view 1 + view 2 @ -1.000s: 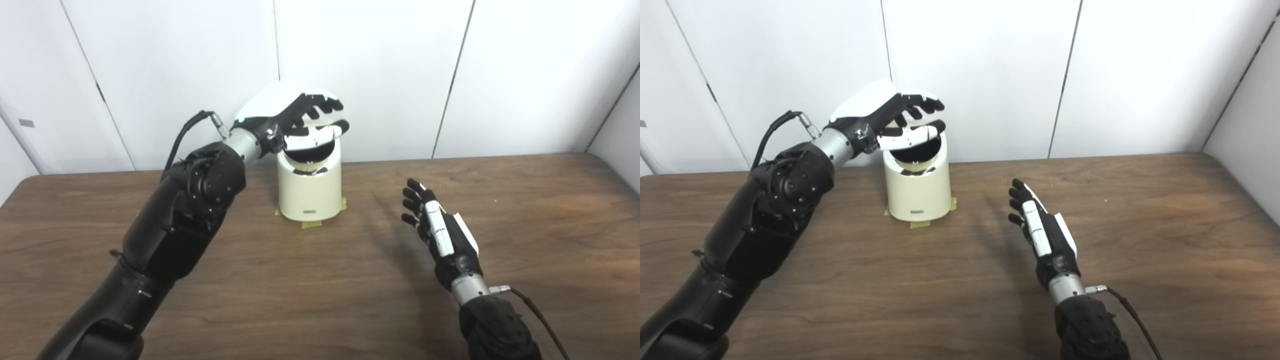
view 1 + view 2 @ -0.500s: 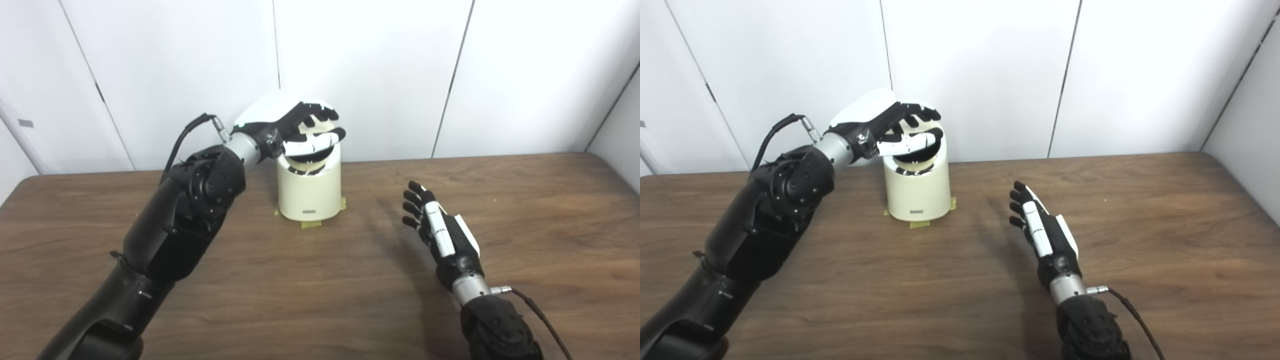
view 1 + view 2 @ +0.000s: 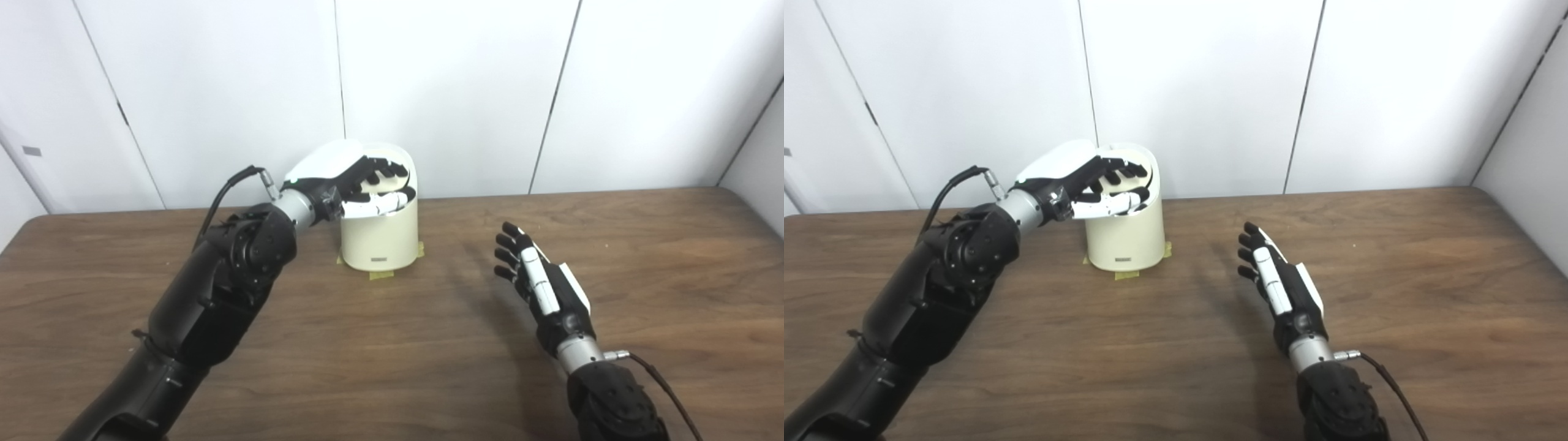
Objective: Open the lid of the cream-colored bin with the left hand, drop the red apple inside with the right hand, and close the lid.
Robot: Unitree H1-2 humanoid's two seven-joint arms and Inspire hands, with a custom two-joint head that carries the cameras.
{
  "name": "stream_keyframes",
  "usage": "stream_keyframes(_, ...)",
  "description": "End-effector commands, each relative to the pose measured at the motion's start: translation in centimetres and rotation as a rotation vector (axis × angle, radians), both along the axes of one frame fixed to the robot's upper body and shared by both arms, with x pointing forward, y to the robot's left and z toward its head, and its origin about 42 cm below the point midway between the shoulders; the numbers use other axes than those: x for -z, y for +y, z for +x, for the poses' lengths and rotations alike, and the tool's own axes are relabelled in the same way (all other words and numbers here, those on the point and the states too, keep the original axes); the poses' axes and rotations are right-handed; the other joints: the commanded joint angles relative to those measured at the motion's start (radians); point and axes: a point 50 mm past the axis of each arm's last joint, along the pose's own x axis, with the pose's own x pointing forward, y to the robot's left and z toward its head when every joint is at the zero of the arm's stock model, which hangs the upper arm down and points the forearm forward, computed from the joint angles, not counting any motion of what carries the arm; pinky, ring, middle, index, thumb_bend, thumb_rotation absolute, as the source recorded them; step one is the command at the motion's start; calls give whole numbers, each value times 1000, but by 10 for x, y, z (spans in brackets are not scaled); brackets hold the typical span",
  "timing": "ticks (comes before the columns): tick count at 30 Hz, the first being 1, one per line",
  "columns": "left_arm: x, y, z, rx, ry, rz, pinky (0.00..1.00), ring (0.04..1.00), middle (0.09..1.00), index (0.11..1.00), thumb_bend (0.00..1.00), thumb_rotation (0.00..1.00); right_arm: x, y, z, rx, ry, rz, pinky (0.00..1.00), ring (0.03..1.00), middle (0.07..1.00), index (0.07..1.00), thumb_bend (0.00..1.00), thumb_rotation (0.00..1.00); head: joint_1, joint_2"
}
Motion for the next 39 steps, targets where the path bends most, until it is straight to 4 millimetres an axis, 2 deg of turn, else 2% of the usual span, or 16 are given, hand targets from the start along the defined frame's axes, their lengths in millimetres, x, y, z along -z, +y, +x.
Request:
stream_keyframes(1, -16, -3, 4, -4, -42, -1, 700, 802, 857, 833, 469, 780, -24, 2, 6, -15, -88, 1, 865, 907, 912, 924, 525, 927, 2, 3)
stream_keyframes(15, -2, -3, 12, -47, 32, 46, 693, 814, 868, 865, 494, 807, -25, 2, 6, -9, -76, -15, 843, 890, 898, 921, 518, 905, 3, 7)
stream_keyframes(26, 7, -5, 21, -74, 80, 77, 630, 750, 814, 865, 539, 803, -26, 2, 6, -8, -72, -14, 833, 893, 906, 932, 541, 873, 5, 13)
stream_keyframes(31, 14, -7, 23, -78, 96, 111, 616, 733, 793, 865, 496, 713, -27, 2, 6, -12, -73, -8, 836, 894, 907, 933, 554, 847, 3, 15)
stream_keyframes(39, 26, -7, 25, -71, 125, 128, 636, 743, 800, 867, 515, 755, -28, 2, 7, -8, -68, 0, 835, 890, 904, 930, 574, 816, -1, 20)
